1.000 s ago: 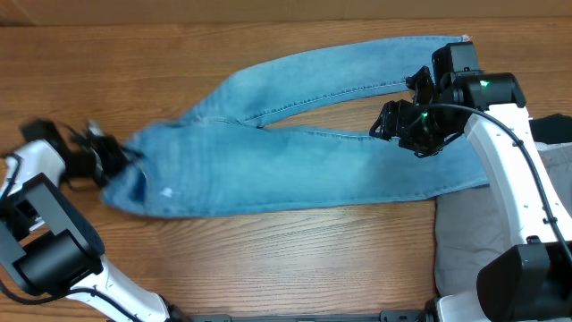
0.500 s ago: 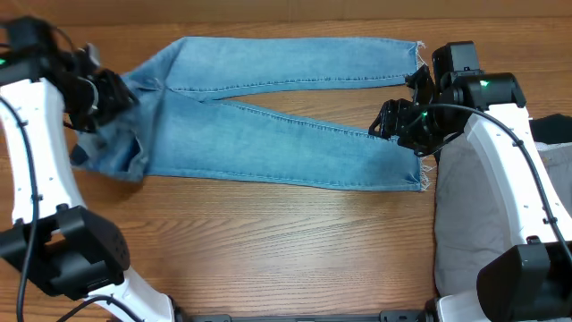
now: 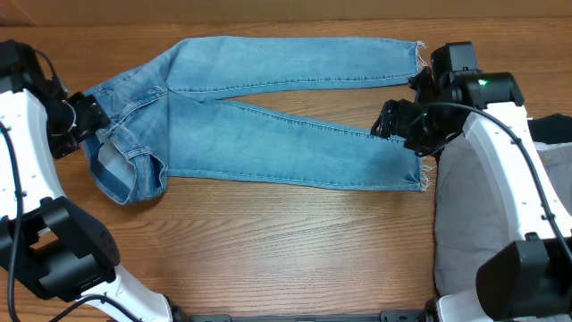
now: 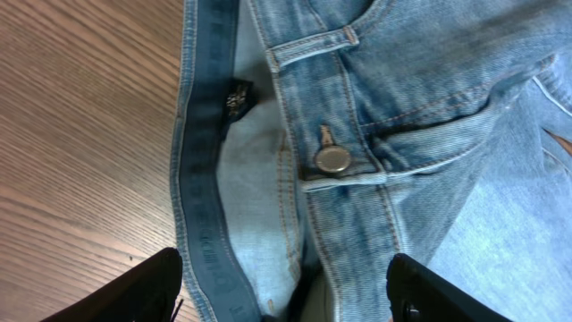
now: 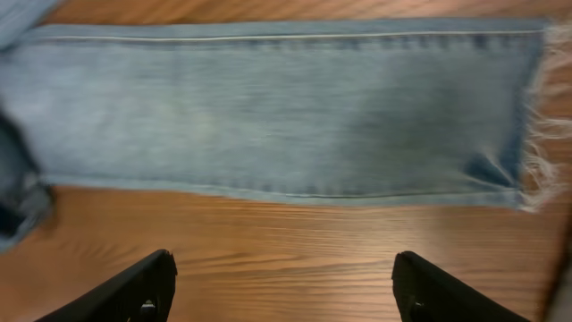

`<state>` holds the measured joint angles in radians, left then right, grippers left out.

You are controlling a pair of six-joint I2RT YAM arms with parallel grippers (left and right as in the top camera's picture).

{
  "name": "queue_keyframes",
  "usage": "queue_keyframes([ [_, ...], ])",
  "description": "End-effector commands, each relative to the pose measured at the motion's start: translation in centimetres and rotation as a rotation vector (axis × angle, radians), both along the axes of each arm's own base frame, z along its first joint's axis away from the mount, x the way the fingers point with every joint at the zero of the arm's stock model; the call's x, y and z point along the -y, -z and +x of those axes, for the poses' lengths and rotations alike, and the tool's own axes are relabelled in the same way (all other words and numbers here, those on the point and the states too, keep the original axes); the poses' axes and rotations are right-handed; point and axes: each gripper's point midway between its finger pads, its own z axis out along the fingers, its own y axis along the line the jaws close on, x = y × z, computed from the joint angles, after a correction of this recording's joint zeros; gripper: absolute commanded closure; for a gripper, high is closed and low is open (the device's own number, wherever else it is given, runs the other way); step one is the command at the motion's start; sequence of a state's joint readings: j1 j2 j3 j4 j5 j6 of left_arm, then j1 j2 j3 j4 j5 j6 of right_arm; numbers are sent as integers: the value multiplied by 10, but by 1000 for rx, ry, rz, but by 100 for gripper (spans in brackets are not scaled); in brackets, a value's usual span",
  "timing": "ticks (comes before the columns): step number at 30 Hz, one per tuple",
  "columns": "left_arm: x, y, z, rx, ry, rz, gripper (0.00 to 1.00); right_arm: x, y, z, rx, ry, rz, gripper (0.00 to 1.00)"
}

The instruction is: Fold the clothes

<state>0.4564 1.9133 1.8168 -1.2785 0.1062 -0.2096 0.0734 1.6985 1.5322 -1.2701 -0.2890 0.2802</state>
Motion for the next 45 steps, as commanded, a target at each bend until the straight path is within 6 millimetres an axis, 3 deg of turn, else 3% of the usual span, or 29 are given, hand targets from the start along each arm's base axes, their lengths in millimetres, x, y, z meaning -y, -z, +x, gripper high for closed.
queue_keyframes([
  [1,11,-3,4,41,59,-67,24,29,26,10,-84,161,-91,18],
  [5,14,-4,4,51,121,-73,22,62,70,5,-228,282,-92,18],
  [9,16,-4,5,59,120,-88,21,75,102,-13,-357,328,-68,18],
  [15,16,-4,4,59,127,-89,21,78,141,-37,-437,372,-45,24],
  [20,16,-4,5,60,127,-89,20,60,167,-46,-427,371,60,29],
  [21,16,-4,4,59,126,-89,20,58,170,-47,-422,370,71,33],
  [24,16,-4,4,58,127,-89,20,59,176,-43,-391,374,74,67],
  [25,16,-4,4,58,127,-89,20,65,174,-39,-377,376,50,90],
  [26,16,-4,4,58,127,-89,20,69,170,-37,-372,380,36,96],
  [28,16,-4,4,58,127,-89,20,83,152,-28,-345,401,2,96],
  [31,16,-4,4,58,127,-89,20,115,107,-7,-257,451,-82,96],
  [34,16,-4,4,58,127,-89,19,161,38,9,-133,534,-197,96],
  [37,15,-5,5,63,127,-85,18,183,-11,17,-48,565,-214,96],
  [41,12,-4,5,60,124,-67,18,197,-44,12,-20,594,-234,96],
  [43,9,-4,5,54,122,-52,17,198,-48,13,-7,578,-242,96],
  [45,9,-4,5,53,126,-49,17,199,-48,13,-5,579,-245,81],
])
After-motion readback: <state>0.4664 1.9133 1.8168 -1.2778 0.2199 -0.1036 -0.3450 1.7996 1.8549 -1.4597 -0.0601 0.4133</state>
